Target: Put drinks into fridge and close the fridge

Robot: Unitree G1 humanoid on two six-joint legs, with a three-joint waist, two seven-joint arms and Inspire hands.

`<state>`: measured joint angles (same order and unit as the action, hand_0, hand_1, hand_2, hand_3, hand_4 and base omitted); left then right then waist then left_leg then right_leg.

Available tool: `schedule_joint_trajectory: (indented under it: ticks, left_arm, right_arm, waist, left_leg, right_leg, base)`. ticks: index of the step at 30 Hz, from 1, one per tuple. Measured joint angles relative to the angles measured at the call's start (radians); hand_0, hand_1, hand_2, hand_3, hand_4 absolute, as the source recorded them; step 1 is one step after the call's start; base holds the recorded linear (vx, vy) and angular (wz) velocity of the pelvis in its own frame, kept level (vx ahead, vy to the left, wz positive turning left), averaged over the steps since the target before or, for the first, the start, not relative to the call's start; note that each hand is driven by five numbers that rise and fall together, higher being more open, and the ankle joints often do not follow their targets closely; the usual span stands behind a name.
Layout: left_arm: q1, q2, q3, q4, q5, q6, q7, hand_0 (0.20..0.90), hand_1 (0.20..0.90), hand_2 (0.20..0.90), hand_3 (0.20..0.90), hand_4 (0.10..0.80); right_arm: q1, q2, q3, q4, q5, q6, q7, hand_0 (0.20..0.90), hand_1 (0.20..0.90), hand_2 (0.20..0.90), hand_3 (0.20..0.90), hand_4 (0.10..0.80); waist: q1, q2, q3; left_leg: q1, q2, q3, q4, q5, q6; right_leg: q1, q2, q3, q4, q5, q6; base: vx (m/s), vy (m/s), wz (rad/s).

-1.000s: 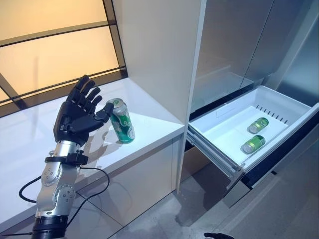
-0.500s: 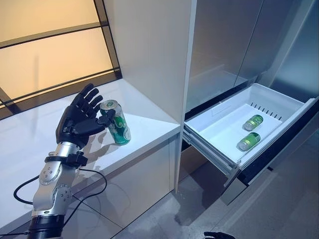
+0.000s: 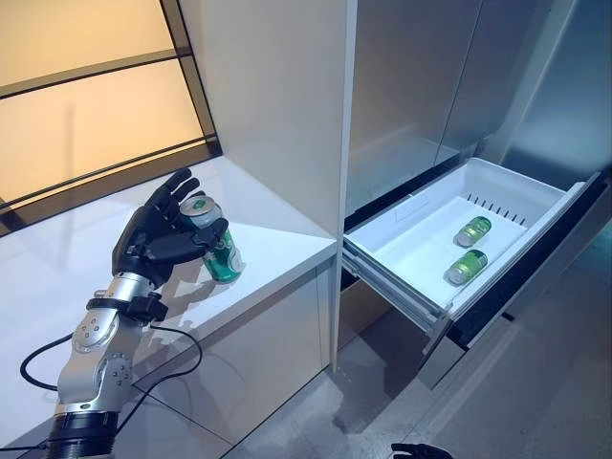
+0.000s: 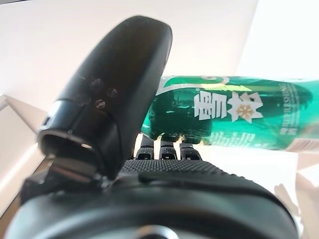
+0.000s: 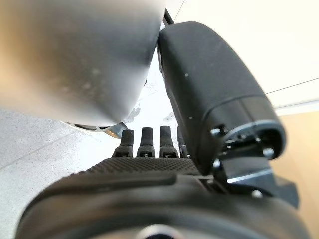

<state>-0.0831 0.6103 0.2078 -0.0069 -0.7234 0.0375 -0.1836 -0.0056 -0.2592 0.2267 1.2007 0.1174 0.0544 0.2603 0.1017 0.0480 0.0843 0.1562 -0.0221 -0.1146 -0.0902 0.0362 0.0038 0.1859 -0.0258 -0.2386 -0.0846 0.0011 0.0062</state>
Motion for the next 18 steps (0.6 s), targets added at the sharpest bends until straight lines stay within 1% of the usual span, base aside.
schedule_joint_trajectory:
  ticks: [10, 14, 18]
  left_arm:
    - [-0.006, 0.007, -0.001, 0.041, 0.054, 0.002, 0.020, 0.900, 0.900, 0.900, 0.900, 0.800]
    - [-0.006, 0.008, -0.002, 0.051, 0.065, 0.006, 0.024, 0.900, 0.900, 0.900, 0.900, 0.800]
    - [-0.023, 0.008, -0.014, 0.084, 0.073, 0.010, 0.030, 0.900, 0.900, 0.900, 0.900, 0.800]
  right_arm:
    - [-0.001, 0.000, -0.002, -0.001, 0.000, 0.000, 0.000, 0.900, 0.900, 0.900, 0.900, 0.800]
    - [-0.002, 0.000, -0.002, -0.002, 0.000, 0.000, 0.000, 0.900, 0.900, 0.900, 0.900, 0.800]
    - [-0.001, 0.002, -0.002, -0.007, 0.001, 0.000, 0.000, 0.900, 0.900, 0.900, 0.900, 0.800]
  waist:
    - [-0.012, 0.000, 0.000]
    - [-0.023, 0.000, 0.000]
    - [-0.038, -0.001, -0.001]
  left_leg:
    - [0.002, 0.000, 0.006, 0.000, 0.000, 0.000]
    - [0.010, 0.002, 0.024, 0.000, -0.002, 0.002]
    - [0.014, 0.003, 0.026, 0.000, -0.002, 0.003]
  right_leg:
    - [0.000, 0.000, 0.005, 0.000, 0.002, 0.000]
    - [0.000, 0.002, 0.025, 0.000, 0.006, -0.001]
    - [0.002, 0.002, 0.029, 0.000, 0.008, 0.001]
  base:
    - [0.002, 0.000, 0.00]
    - [0.019, -0.002, -0.13]
    - [0.012, 0.001, -0.06]
